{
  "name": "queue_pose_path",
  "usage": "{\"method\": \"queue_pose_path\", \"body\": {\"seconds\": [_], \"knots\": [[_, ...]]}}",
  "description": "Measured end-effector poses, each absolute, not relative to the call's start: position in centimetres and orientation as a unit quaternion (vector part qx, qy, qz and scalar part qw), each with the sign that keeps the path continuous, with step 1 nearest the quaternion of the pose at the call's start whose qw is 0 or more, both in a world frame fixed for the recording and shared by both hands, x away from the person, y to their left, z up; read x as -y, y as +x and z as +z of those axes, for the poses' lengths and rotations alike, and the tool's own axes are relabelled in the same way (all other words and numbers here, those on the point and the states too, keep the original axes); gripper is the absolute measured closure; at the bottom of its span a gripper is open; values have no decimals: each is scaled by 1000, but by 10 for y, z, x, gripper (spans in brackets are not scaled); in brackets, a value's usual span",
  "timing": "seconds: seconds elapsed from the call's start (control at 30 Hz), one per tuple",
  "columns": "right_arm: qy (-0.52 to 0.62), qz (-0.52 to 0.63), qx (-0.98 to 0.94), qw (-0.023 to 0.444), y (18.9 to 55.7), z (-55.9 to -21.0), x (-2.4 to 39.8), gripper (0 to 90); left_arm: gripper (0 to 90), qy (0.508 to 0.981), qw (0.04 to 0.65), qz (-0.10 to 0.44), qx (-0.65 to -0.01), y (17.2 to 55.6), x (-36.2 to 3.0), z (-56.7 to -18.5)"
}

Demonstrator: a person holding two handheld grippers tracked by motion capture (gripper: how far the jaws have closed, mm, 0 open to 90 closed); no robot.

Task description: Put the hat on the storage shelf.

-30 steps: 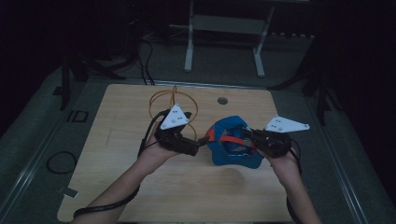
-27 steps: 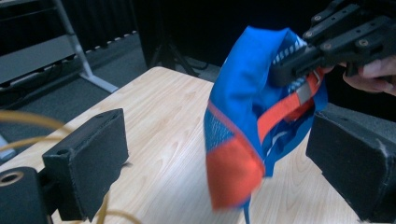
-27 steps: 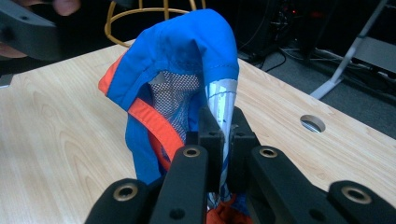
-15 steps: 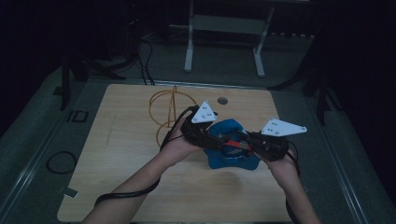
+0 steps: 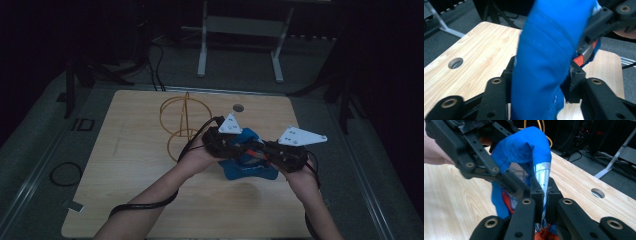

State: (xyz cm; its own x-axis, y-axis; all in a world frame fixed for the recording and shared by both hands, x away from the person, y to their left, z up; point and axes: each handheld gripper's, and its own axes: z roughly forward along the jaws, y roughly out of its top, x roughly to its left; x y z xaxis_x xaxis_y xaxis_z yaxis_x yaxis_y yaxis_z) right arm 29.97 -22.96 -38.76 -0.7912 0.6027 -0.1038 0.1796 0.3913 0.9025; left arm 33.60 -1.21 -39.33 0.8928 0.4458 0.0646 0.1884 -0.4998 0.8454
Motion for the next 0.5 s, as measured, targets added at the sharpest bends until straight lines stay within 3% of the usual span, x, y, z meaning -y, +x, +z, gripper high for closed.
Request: {"method": "queue_pose_path", "body": {"seconds": [0.17,0.3,0.5], "knots": [[245,496,-805,214,299,-388,231,881,708,854,469,137,-182,337,19,-392],[249,494,-805,216,300,-388,233,881,856,855,461,153,-183,335,25,-392],[251,497,-804,210,298,-390,235,879,887,851,451,189,-191,334,26,-390]]}}
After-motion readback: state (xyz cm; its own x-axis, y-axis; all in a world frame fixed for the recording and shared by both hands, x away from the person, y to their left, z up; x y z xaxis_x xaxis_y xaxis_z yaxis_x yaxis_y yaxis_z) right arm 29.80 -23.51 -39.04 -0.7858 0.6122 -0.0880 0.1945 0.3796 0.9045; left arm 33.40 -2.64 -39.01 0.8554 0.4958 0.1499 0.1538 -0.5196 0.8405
